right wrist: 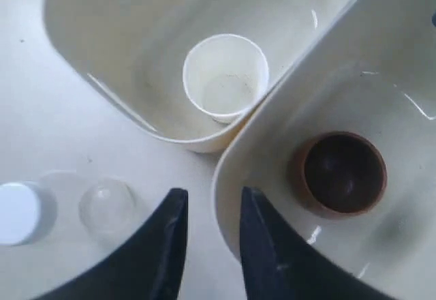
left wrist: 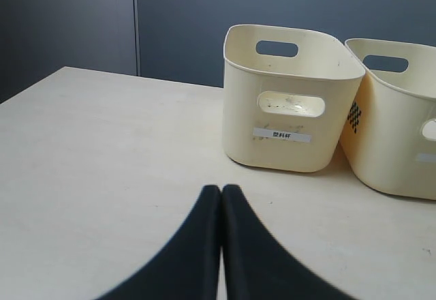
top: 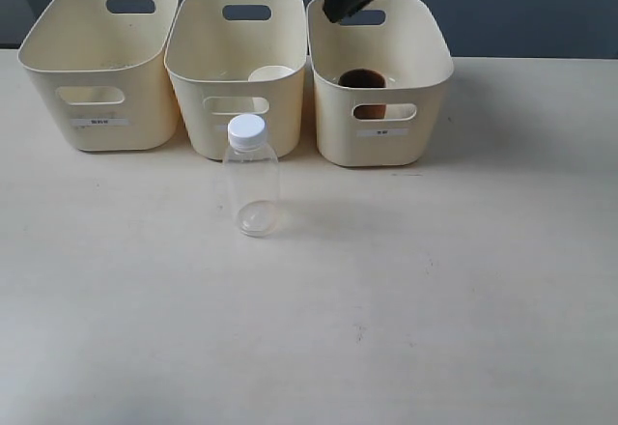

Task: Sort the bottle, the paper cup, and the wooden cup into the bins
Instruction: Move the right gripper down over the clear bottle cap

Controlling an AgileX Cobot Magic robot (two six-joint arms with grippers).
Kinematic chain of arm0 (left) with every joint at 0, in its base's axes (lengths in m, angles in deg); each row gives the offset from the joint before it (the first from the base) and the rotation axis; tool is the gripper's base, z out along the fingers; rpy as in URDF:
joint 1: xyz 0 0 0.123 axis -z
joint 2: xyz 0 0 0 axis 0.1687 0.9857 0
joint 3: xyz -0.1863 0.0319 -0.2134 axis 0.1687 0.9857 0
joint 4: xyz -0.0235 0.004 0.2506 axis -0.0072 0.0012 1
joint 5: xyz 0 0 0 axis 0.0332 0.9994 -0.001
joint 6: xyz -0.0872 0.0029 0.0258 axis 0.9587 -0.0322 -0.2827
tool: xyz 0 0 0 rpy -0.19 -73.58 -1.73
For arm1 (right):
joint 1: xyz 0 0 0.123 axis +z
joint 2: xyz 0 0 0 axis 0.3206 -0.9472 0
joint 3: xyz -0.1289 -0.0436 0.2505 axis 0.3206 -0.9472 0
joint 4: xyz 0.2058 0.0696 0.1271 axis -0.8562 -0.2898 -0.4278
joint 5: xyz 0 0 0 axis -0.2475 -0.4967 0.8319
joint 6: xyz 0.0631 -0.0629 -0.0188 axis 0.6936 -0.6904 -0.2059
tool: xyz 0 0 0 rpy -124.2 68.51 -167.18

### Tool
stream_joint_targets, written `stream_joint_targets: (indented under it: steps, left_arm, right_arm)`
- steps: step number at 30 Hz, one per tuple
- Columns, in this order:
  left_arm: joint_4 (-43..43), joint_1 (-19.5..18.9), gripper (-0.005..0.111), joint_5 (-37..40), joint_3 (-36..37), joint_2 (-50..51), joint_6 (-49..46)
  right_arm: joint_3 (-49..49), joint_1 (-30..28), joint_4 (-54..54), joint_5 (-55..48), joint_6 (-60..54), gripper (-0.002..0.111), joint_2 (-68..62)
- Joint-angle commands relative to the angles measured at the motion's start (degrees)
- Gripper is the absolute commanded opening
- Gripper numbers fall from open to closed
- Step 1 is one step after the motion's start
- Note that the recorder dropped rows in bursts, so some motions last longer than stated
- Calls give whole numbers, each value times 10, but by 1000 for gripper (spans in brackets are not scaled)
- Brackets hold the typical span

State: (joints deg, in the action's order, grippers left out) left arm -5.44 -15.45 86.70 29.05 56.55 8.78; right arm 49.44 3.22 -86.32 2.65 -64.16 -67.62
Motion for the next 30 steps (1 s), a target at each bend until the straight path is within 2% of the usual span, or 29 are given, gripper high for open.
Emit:
stream_joint_targets:
  steps: [1,4,8,9,14,26,30]
  left_arm:
    - [1,2,0,-3,1,-3,1]
    - [1,2,0,-3,1,-3,1]
    - [1,2,0,-3,1,-3,1]
    - [1,2,0,-3,1,-3,1]
    - [1,2,0,-3,1,-3,1]
    - [1,2,0,-3,1,-3,1]
    - [1,2,0,-3,1,-3,1]
  right_arm:
    - [1,41,-11,-4,-9,27,26]
    - [1,73,-3,-4,-9,33,29]
    - [-10,118,3,-4,-7,57,29]
    - [-16,129,11,-4,-7,60,29]
    - [-54,164,90,-4,30,61,29]
    - [-94,165,34,-4,30,61,27]
    - [-94,165,28,-4,30,67,23]
